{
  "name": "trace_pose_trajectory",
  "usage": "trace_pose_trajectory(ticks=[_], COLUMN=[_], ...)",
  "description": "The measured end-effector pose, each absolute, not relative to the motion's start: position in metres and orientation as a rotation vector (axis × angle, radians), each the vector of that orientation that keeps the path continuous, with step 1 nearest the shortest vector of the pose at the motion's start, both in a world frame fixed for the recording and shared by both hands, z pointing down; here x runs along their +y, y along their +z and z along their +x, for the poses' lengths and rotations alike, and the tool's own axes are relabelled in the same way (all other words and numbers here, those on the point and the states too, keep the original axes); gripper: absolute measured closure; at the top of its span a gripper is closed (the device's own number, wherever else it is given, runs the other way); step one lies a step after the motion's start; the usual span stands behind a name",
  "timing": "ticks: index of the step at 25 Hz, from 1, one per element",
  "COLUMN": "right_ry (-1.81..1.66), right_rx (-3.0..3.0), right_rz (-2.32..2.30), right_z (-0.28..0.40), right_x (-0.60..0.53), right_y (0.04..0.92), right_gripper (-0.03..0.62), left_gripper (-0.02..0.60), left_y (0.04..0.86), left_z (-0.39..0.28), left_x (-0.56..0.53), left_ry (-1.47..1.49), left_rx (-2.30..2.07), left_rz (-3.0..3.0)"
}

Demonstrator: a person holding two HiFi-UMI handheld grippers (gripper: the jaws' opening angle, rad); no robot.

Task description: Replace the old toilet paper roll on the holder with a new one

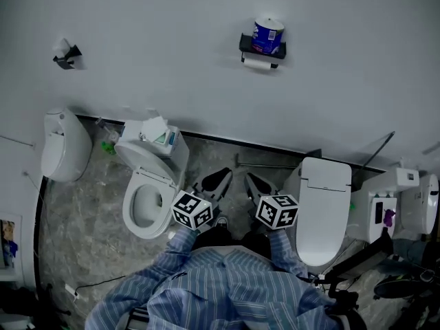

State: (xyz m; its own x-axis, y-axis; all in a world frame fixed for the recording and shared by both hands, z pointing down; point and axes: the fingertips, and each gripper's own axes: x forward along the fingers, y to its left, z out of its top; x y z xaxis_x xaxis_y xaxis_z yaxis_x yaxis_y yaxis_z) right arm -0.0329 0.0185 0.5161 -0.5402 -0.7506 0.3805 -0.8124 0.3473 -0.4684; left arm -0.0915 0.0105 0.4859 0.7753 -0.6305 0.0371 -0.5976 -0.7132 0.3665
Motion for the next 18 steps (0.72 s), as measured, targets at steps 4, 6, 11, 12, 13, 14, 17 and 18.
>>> trace_pose_trajectory(ticks=[4,6,11,12,13,14,17,18], right_ry=[0.966,0.975,1.005,1.012,1.016,1.019,1.014,1.011], right_rx=[-2.468,-2.453,-2.418,-2.414,-2.413,-2.415,-2.431,-2.438], right_rz=[1.458,1.469,1.490,1.484,1.475,1.462,1.421,1.410], right_z=[-0.041,-0.040,-0.029,-0.027,-0.025,-0.024,-0.018,-0.014], right_x=[0.002,-0.005,-0.028,-0.032,-0.037,-0.043,-0.065,-0.075], right_y=[0.522,0.524,0.531,0.533,0.535,0.536,0.538,0.537], right_gripper=[0.588,0.588,0.588,0.588,0.588,0.588,0.588,0.588], left_gripper=[0.552,0.552,0.552,0.552,0.552,0.552,0.552,0.552], left_y=[0.495,0.500,0.507,0.507,0.507,0.507,0.505,0.504], left_z=[-0.100,-0.099,-0.092,-0.091,-0.090,-0.088,-0.082,-0.077], left_x=[-0.009,-0.017,-0.041,-0.047,-0.053,-0.060,-0.084,-0.092], left_ry=[-0.142,-0.133,-0.134,-0.146,-0.167,-0.195,-0.255,-0.251], left_rx=[-0.911,-0.888,-0.863,-0.858,-0.853,-0.851,-0.869,-0.879], left_rz=[2.572,2.564,2.543,2.530,2.512,2.491,2.453,2.461])
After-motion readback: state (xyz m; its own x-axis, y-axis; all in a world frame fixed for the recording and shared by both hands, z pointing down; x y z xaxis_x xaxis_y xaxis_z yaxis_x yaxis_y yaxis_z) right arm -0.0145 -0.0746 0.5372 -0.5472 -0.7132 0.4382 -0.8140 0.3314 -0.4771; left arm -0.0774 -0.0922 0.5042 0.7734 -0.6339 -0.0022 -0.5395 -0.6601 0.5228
